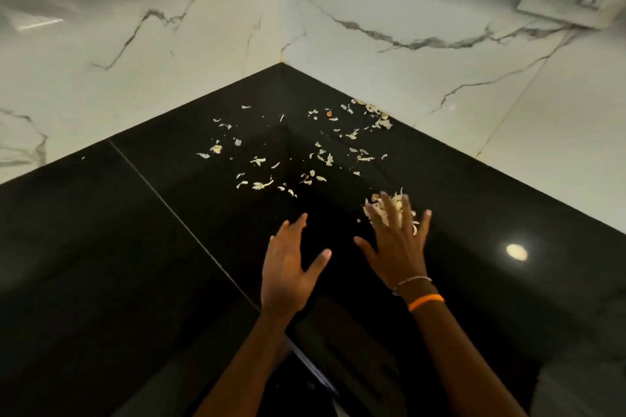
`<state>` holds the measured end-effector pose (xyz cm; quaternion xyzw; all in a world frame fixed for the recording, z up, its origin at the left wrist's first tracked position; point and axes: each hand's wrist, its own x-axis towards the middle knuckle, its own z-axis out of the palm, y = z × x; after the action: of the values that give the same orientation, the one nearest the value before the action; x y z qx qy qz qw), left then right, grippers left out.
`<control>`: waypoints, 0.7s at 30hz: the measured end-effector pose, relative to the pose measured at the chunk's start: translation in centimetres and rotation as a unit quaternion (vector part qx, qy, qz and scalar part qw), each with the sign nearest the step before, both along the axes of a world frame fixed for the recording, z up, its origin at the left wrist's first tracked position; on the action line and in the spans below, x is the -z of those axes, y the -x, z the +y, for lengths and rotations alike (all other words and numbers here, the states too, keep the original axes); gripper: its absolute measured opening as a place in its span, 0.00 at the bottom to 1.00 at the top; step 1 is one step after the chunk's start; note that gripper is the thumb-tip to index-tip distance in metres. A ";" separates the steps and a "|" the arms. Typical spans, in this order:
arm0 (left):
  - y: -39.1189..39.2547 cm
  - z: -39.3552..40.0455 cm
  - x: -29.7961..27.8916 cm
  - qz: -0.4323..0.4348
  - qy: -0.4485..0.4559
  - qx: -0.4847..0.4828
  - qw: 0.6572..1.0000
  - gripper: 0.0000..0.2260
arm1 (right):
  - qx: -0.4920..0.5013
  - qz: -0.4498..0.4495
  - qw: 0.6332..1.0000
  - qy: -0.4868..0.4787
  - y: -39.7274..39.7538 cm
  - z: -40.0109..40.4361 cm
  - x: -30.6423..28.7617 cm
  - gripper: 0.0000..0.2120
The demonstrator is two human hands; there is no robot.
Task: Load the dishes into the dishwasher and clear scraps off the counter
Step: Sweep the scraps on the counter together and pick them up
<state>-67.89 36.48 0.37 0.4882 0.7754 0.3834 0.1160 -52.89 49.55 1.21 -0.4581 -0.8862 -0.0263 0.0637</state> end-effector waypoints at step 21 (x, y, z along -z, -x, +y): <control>1.6 -0.4 0.1 -0.215 -0.119 0.045 0.968 0.31 | 0.172 0.125 0.959 0.185 4.9 -3.4 1.4 0.50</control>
<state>-69.50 36.13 0.26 0.4389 0.6586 0.5630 0.2381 -57.75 46.12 -0.18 -0.6073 -0.7682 0.1850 0.0823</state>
